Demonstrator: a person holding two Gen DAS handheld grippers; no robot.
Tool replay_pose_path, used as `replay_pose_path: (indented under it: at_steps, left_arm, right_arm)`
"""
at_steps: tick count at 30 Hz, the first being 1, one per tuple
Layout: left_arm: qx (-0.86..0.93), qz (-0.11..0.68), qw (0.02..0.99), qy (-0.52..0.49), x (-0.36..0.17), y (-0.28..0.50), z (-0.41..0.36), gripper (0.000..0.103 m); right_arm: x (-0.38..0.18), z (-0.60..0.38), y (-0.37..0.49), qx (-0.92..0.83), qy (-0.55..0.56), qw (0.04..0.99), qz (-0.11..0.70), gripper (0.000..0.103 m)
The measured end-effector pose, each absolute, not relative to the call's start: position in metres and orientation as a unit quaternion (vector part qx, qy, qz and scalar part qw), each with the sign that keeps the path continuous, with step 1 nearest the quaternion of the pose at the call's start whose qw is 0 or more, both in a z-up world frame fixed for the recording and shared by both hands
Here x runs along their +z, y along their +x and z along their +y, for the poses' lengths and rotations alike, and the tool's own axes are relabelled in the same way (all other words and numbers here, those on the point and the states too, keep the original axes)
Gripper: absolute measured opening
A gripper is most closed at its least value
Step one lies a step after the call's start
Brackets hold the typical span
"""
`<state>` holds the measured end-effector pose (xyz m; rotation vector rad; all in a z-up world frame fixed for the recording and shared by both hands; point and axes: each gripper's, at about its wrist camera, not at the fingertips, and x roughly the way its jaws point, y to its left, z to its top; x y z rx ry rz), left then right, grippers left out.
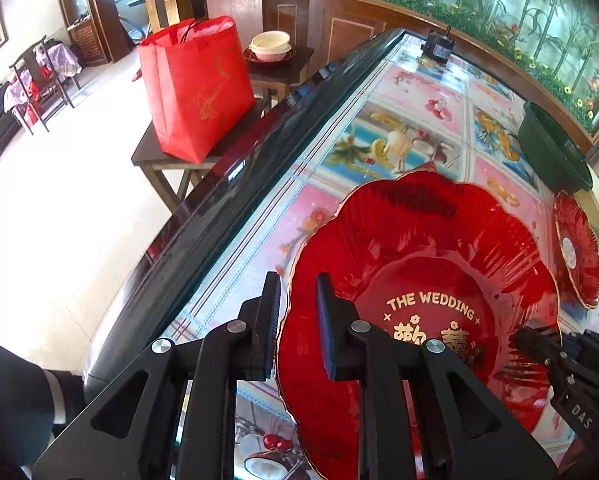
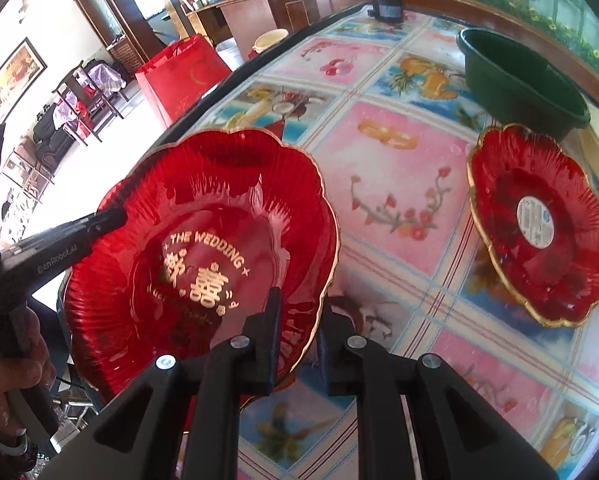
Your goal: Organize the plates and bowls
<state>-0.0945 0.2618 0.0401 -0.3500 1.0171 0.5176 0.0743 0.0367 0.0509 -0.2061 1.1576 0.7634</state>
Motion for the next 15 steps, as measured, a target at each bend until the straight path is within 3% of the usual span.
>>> replay_pose_path:
  at_steps: [3,6,15]
  left_arm:
    - [0.253,0.472,0.829,-0.16,0.04,-0.097,0.261,0.026]
    - [0.253,0.476,0.826,-0.164,0.038,-0.097,0.262,0.051]
    - [0.261,0.465,0.835,-0.137,0.059,-0.1,0.256,0.057]
  right_arm:
    - [0.048,0.035,0.07,0.353,-0.09,0.763,0.534,0.016]
    - [0.049,0.035,0.068,0.353,-0.094,0.765,0.531,0.016]
    - [0.067,0.023,0.068,0.354,-0.069,0.776,0.517,0.034]
